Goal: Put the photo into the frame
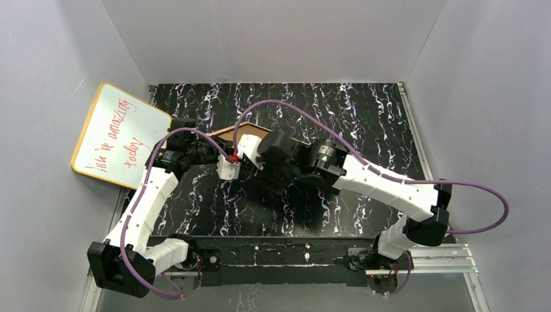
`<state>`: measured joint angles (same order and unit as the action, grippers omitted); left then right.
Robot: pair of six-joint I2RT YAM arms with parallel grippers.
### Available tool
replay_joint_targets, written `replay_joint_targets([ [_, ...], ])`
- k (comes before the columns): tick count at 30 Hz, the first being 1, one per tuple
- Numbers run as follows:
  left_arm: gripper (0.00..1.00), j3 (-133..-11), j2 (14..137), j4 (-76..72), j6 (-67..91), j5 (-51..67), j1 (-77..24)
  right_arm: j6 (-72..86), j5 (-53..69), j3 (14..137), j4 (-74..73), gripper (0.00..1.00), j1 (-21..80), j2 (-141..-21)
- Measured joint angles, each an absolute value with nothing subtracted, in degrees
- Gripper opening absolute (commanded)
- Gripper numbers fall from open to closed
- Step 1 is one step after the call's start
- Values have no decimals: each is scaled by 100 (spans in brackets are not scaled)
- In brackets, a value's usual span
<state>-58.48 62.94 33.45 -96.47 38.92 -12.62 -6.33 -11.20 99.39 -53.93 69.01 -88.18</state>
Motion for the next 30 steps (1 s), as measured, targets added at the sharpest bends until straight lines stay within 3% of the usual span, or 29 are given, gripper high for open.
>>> replay_joint_targets([
  [14,2,-5857,6289,3352,-9430,3848,-1264,-1374,-3179,8971,-5078,66,7314,-8757],
  [23,2,-5854,6235,3398,-9426,3830,-1253,-1951,-3177,8453,-4517,69,7277,-7817],
  [30,1,-5854,6226,3400,-9408,3824,-1253,-2285,-2738,8014,-4414,75,7275,-7741],
])
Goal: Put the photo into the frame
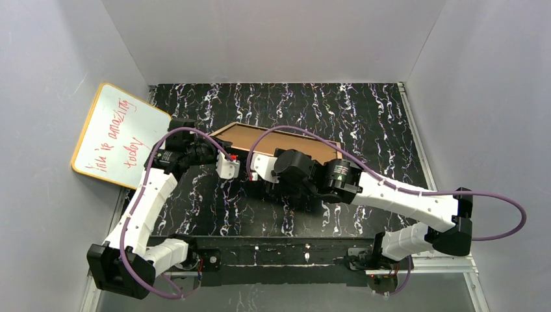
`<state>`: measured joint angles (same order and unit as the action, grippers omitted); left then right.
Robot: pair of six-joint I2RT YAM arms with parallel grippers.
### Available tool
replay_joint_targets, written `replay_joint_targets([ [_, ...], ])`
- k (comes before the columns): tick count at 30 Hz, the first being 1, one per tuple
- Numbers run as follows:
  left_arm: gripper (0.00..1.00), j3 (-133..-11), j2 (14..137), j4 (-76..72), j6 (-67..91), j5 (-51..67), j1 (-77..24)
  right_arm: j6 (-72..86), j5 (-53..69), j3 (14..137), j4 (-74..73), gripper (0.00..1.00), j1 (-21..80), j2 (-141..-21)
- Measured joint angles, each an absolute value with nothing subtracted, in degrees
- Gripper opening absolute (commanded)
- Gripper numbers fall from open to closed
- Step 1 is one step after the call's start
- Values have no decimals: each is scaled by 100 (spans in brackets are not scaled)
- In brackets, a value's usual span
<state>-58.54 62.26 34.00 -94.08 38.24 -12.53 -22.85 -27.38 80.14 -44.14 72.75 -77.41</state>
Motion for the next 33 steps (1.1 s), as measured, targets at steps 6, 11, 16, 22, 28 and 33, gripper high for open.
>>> replay_joint_targets([
  [6,1,-5852,6215,3433,-9413,3778,-1249,-2626,-2585,7594,-4014,74,7131,-7642],
  [11,1,-5852,6169,3444,-9408,3769,-1249,-2812,-2536,7583,-3708,73,6617,-7699],
  [16,1,-5850,6125,3489,-9411,3767,-1249,-3028,-2543,7518,-3465,73,6458,-7850],
  [22,1,-5850,6125,3496,-9406,3765,-1249,-3138,-2324,7518,-3409,64,6458,-8009],
  [28,15,-5850,6125,3496,-9397,3769,-1249,-3194,-2281,7518,-3319,44,6458,-8071],
  [33,78,-5850,6123,3433,-9251,3791,-1249,-3155,-2241,7655,-3328,33,6418,-8344],
])
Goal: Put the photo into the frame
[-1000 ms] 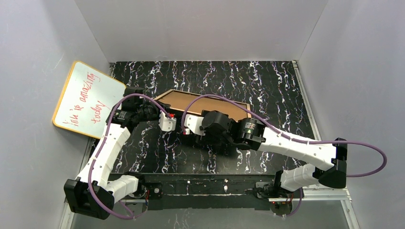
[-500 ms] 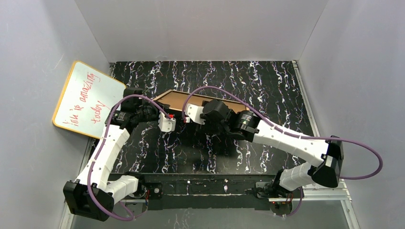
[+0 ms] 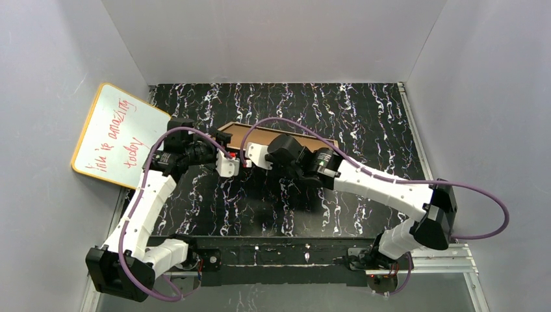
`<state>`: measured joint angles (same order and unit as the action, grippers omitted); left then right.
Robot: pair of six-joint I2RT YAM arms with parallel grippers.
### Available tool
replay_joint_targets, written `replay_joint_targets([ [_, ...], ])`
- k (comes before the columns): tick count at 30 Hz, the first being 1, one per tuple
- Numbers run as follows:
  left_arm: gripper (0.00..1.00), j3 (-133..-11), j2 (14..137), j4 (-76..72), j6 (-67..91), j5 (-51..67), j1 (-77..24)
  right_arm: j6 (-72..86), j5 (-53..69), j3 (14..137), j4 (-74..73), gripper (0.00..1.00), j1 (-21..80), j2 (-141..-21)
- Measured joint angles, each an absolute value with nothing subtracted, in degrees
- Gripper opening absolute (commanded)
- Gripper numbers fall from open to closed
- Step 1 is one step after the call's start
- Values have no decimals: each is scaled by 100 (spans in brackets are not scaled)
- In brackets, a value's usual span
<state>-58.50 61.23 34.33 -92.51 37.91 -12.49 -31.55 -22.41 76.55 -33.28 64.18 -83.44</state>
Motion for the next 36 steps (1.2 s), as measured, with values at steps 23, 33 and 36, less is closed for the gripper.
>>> replay_joint_targets([
  [23,98,-8862,7295,1614,-2443,2606,-814,-366,134,11072,-4355,23,4576,-9697],
  [33,98,-8691,8525,3677,-2176,2351,-340,1726,2108,8138,-2364,20,1653,-8031],
  [36,98,-8361,8527,3931,-2290,2405,-320,2561,2585,7133,-1905,20,1074,-7815],
])
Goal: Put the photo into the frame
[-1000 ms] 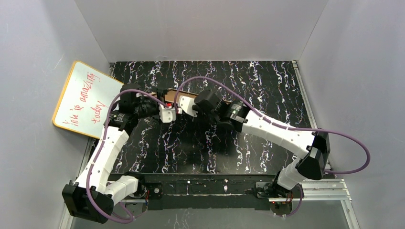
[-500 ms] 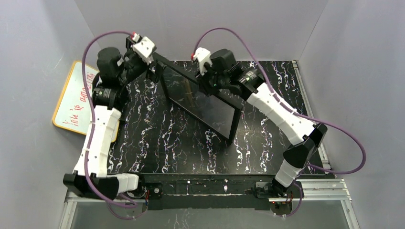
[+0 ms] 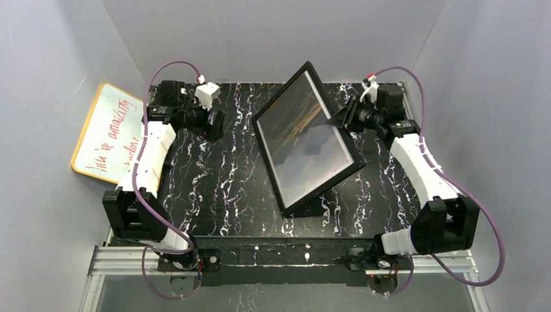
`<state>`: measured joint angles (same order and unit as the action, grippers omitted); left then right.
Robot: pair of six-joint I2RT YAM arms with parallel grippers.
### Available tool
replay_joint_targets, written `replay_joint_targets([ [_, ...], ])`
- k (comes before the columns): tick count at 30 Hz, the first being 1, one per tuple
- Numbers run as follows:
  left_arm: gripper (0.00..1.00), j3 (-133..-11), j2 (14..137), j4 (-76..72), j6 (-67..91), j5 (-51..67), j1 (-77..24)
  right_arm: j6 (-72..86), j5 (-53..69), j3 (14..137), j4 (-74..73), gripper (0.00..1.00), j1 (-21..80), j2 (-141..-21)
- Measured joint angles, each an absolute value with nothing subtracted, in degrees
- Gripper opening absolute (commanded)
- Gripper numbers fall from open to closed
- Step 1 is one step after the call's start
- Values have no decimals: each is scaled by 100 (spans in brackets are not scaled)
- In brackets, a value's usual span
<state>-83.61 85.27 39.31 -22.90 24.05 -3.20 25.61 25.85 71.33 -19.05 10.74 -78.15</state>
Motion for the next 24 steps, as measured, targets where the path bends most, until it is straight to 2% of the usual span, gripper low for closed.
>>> replay_joint_targets([
  [7,98,-8049,8676,4117,-2536,2596,-327,3627,3465,6040,-1343,20,974,-7854],
  [12,98,-7666,8809,4217,-2740,2571,-327,4324,3476,4799,-377,25,965,-7303],
  [17,98,-7607,9155,4292,-2714,2449,-327,4969,3489,3514,816,26,961,-7041],
  [24,98,-7083,9113,3883,-2370,2416,-327,5124,3583,3192,1820,36,961,-7579],
])
